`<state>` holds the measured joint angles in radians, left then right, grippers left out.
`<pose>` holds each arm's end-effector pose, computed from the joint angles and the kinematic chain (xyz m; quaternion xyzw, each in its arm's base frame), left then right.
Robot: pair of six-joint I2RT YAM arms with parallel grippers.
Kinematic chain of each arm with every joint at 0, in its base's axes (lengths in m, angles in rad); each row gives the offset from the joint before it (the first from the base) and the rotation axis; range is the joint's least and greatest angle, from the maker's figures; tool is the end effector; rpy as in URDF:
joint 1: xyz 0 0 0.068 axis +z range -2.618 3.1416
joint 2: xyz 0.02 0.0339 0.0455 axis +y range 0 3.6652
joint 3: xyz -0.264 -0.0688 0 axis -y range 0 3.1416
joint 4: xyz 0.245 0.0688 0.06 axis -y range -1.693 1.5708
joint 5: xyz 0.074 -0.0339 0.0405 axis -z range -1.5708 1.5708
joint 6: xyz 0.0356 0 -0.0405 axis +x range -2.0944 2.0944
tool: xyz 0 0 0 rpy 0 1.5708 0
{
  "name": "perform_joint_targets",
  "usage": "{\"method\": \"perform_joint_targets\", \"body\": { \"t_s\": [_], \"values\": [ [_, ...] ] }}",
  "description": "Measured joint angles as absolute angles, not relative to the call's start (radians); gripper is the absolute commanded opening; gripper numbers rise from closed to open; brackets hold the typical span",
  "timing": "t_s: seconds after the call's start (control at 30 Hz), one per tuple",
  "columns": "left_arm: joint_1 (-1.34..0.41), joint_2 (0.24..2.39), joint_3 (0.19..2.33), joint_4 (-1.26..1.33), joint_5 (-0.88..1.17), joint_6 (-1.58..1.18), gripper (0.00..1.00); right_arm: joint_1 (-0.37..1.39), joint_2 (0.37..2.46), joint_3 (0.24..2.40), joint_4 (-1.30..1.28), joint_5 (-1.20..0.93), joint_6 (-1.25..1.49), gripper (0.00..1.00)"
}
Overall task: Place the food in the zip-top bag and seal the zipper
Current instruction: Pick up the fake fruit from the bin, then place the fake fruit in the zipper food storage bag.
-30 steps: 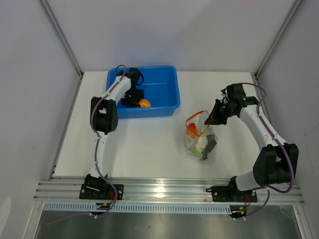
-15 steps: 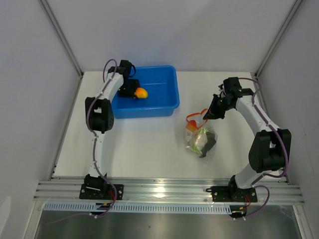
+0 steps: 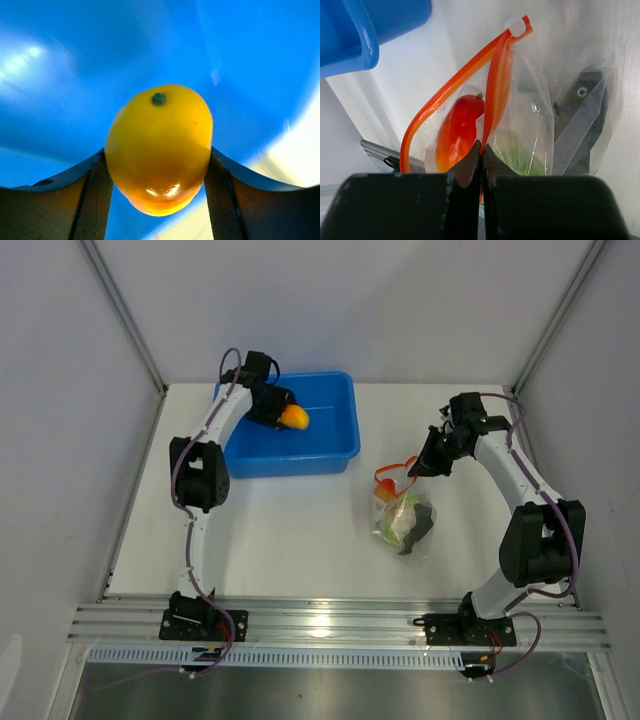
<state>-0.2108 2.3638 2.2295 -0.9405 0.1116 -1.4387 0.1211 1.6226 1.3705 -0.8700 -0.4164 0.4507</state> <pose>0.4988 -0.1108 0.2292 -0.5464 0.7990 -0.2167 0.1266 0.3279 0.0544 0.2781 0.1111 0.9485 0.2547 0.1520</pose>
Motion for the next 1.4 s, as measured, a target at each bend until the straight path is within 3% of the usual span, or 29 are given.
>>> {"method": "perform_joint_targets", "body": {
  "t_s": [0.3,0.57,0.97,1.4],
  "values": [
    [-0.329,2.163,2.014,-0.679,0.336,-1.303,0.0,0.121,1.43,1.253,-0.849,-0.408,0.452,0.0],
    [-0.434,2.079,1.975,-0.557,0.455,-1.147,0.01,0.12,1.239,1.14,-0.842,-0.388,0.455,0.0],
    [-0.522,1.817,1.88,-0.574,0.503,-0.831,0.01,0.12,1.198,1.12,-0.844,-0.384,0.459,0.0],
    [-0.673,1.821,1.904,-0.74,0.57,-0.608,0.01,0.12,1.161,1.12,-0.865,-0.382,0.471,0.0]
  ]
}}
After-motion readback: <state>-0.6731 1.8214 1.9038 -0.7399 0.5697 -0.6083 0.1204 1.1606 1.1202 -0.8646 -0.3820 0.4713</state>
